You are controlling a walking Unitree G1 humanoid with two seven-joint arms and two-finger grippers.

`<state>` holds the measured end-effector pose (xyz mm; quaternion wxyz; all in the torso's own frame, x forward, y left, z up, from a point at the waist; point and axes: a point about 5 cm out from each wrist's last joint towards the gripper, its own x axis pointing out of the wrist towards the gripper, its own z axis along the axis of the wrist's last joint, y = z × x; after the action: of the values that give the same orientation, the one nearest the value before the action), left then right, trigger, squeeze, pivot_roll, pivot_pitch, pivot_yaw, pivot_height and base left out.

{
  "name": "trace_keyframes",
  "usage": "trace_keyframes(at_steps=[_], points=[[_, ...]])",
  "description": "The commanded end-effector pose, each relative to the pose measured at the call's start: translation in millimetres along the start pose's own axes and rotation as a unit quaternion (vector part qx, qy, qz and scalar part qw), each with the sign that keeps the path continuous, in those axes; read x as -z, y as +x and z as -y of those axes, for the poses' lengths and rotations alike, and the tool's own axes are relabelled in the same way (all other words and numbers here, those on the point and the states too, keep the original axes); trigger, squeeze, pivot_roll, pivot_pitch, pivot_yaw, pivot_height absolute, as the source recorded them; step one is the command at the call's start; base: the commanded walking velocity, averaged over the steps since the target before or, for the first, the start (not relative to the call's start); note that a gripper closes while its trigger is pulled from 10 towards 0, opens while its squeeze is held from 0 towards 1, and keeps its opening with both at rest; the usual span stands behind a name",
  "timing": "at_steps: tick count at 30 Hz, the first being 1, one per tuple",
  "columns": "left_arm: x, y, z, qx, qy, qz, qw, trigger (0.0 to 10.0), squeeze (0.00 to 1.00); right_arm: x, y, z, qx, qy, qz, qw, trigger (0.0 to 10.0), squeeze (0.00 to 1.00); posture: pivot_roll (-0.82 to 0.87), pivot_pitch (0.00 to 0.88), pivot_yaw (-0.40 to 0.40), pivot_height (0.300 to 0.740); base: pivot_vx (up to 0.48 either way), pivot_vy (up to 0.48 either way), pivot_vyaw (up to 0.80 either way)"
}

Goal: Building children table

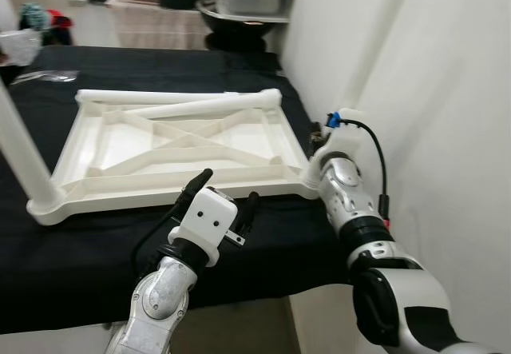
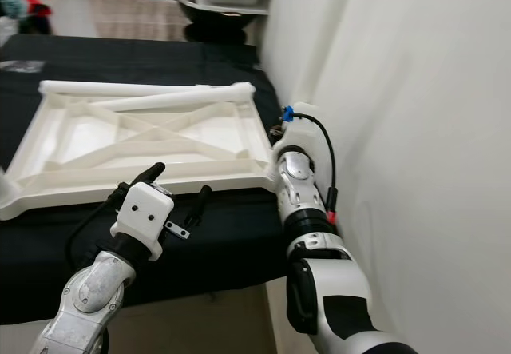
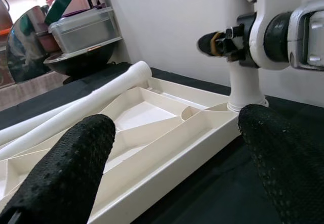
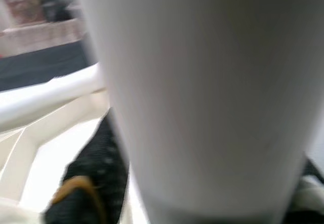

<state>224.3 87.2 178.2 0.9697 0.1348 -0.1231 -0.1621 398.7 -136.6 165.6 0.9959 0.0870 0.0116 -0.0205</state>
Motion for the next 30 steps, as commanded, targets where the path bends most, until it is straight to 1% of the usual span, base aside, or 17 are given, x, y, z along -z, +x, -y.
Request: trace_keyframes(at_steps=[1, 4, 8, 9, 10, 11, 13, 15, 16, 17, 18, 22, 23, 26, 27, 28, 30], points=[[4, -0.2, 1.2, 0.002, 0.001, -0.008, 1.000, 10.0, 0.00, -1, 0.2, -4.2, -0.027, -0.002, 0.008, 1.000, 10.0, 1.00, 0.07, 0.026, -0.119, 0.740, 0.000, 0.000, 0.00], [4, -0.5, 0.8, 0.001, 0.001, -0.009, 1.000, 10.0, 0.00, -3, 2.3, 2.7, -0.074, 0.030, -0.002, 0.997, 10.0, 1.00, 0.07, 0.028, -0.116, 0.740, 0.000, 0.000, 0.00], [4, -0.5, 0.8, 0.001, 0.001, -0.009, 1.000, 10.0, 0.00, -3, 2.3, 2.7, -0.074, 0.030, -0.002, 0.997, 10.0, 1.00, 0.07, 0.028, -0.116, 0.740, 0.000, 0.000, 0.00], [4, -0.6, 1.0, 0.001, 0.000, -0.009, 1.000, 10.0, 0.00, -3, 2.1, 1.0, -0.140, 0.045, -0.018, 0.989, 10.0, 0.00, 0.07, 0.028, -0.116, 0.740, 0.000, 0.000, 0.00], [4, -0.6, 1.0, 0.001, 0.000, -0.009, 1.000, 10.0, 0.00, -3, 2.1, 1.0, -0.140, 0.045, -0.018, 0.989, 10.0, 0.00, 0.07, 0.028, -0.116, 0.740, 0.000, 0.000, 0.00], [4, -0.6, 1.0, 0.001, 0.000, -0.009, 1.000, 10.0, 0.00, -6, -2.0, -0.7, -0.247, 0.057, -0.035, 0.967, 10.0, 0.00, 0.07, 0.025, -0.116, 0.740, 0.000, 0.000, 0.00], [4, -0.6, 1.0, 0.001, 0.000, -0.009, 1.000, 10.0, 0.00, -6, -2.0, -0.7, -0.247, 0.057, -0.035, 0.967, 10.0, 0.00, 0.07, 0.025, -0.116, 0.740, 0.000, 0.000, 0.00], [4, -1.0, 0.7, 0.001, 0.001, -0.009, 1.000, 10.0, 0.00, -13, -14.8, 5.5, -0.411, 0.061, -0.052, 0.908, 10.0, 0.00, 0.08, 0.022, -0.119, 0.740, 0.000, 0.000, 0.00], [4, -1.0, 0.7, 0.001, 0.001, -0.009, 1.000, 10.0, 0.00, -13, -14.8, 5.5, -0.411, 0.061, -0.052, 0.908, 10.0, 0.00, 0.08, 0.022, -0.119, 0.740, 0.000, 0.000, 0.00], [4, -1.5, 0.8, 0.001, 0.000, -0.009, 1.000, 10.0, 0.00, -14, -18.9, 10.5, -0.447, 0.052, -0.058, 0.891, 10.0, 0.00, 0.08, 0.017, -0.121, 0.740, 0.000, 0.000, 0.00], [4, -1.5, 0.8, 0.001, 0.000, -0.009, 1.000, 10.0, 0.00, -14, -18.9, 10.5, -0.447, 0.052, -0.058, 0.891, 10.0, 0.00, 0.08, 0.017, -0.121, 0.740, 0.000, 0.000, 0.00], [3, -1.7, 0.3, -0.001, 0.003, -0.007, 1.000, 10.0, 0.00, -11, -23.1, 15.1, -0.486, 0.030, -0.075, 0.870, 10.0, 0.00, 0.09, 0.014, -0.123, 0.740, 0.000, 0.000, 0.00], [4, -1.8, 0.0, -0.001, 0.003, -0.008, 1.000, 10.0, 0.00, -8, -25.3, 13.8, -0.504, 0.028, -0.083, 0.859, 10.0, 0.00, 0.09, 0.011, -0.122, 0.740, 0.000, 0.000, 0.00], [4, -1.8, 0.0, -0.001, 0.003, -0.008, 1.000, 10.0, 0.00, -8, -25.3, 13.8, -0.504, 0.028, -0.083, 0.859, 10.0, 0.00, 0.09, 0.011, -0.122, 0.740, 0.000, 0.000, 0.00], [4, -2.0, -0.3, -0.002, 0.003, -0.008, 1.000, 10.0, 0.00, -5, -27.1, 11.2, -0.516, 0.024, -0.089, 0.852, 10.0, 0.00, 0.09, 0.011, -0.122, 0.740, 0.000, 0.000, 0.00], [4, -2.2, -0.1, -0.002, 0.003, -0.008, 1.000, 10.0, 0.00, -1, -26.2, 3.4, -0.510, 0.021, -0.089, 0.855, 0.0, 0.00, 0.09, 0.003, -0.122, 0.740, 0.000, 0.000, 0.00], [4, -2.1, 0.1, -0.001, 0.003, -0.008, 1.000, 10.0, 0.00, 2, -25.3, -2.3, -0.504, 0.019, -0.088, 0.859, 0.0, 0.00, 0.09, 0.003, -0.122, 0.740, 0.000, 0.000, 0.00]])
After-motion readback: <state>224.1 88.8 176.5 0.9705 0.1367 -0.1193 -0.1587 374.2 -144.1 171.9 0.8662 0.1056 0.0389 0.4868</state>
